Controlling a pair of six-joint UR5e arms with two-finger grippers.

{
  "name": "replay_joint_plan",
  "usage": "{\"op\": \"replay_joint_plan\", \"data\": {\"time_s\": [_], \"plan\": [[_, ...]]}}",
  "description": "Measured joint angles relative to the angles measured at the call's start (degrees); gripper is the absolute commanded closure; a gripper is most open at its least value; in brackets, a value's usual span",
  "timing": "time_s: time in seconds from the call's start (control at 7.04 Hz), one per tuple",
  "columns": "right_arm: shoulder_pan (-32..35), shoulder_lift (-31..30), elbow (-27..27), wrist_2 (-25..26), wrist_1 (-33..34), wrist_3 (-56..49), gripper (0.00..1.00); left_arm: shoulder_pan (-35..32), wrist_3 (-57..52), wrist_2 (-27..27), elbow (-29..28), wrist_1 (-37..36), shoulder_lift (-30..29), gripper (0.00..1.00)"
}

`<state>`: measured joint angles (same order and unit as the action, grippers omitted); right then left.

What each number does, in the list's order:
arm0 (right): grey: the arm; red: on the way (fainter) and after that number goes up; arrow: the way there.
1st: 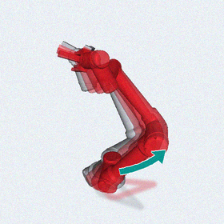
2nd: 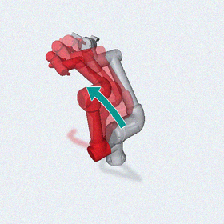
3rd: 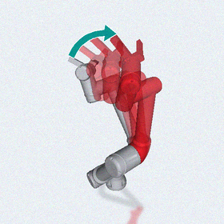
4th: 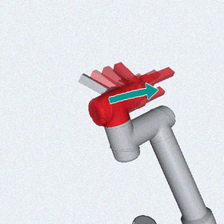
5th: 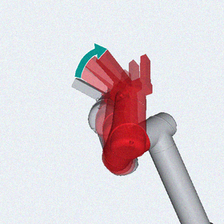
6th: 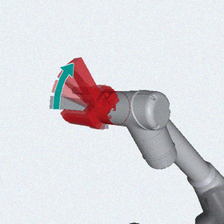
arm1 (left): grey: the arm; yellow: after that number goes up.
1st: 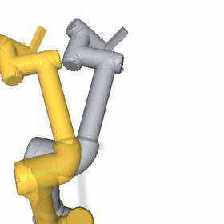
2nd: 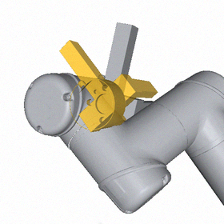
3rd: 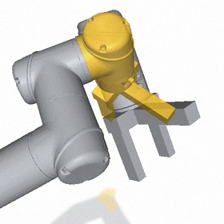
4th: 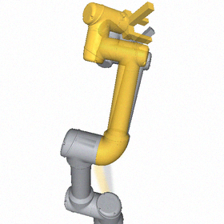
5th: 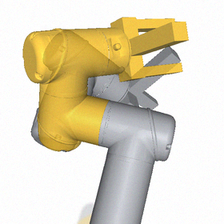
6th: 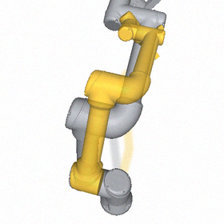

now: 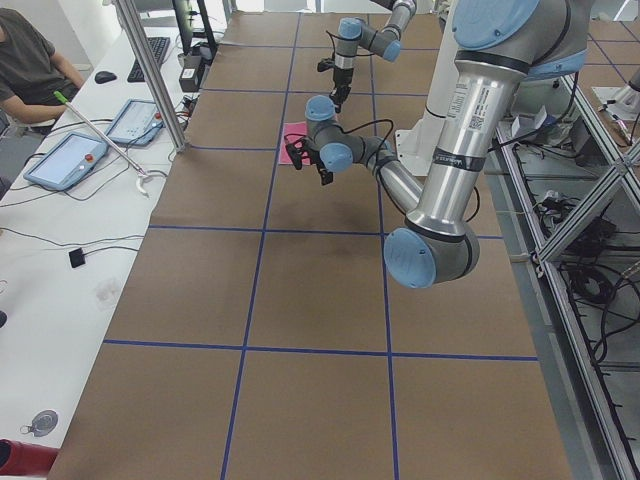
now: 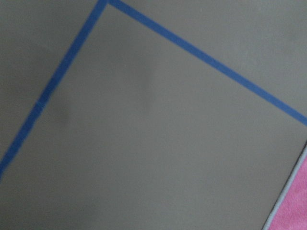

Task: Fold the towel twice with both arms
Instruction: 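Bring the left gripper to the other near corner while the right holds, then pinch the towel corner with the left gripper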

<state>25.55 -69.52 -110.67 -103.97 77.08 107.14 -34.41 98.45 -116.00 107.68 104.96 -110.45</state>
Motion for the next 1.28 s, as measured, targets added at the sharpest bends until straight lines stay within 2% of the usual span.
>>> {"op": "replay_joint_plan", "data": {"time_s": [0.14, 0.28, 0.57, 1.28], "plan": [[-0.1, 0.0, 0.1, 0.0, 0.0, 0.0, 1.00, 4.0, 1.7, 3.7, -0.8, -2.1, -3.1, 0.06], [-0.2, -0.1, 0.1, 0.0, 0.0, 0.0, 1.00, 6.8, 2.5, 6.7, -2.7, -3.6, -6.5, 0.11], [-0.3, -0.1, 0.3, 0.0, -0.1, 0.0, 1.00, 9.7, 3.4, 9.3, -7.1, -4.2, -11.2, 0.24], [-0.4, 0.1, 0.4, 0.0, -0.1, 0.0, 1.00, 12.8, 3.5, 11.9, -11.2, -3.2, -13.6, 0.33]]}}
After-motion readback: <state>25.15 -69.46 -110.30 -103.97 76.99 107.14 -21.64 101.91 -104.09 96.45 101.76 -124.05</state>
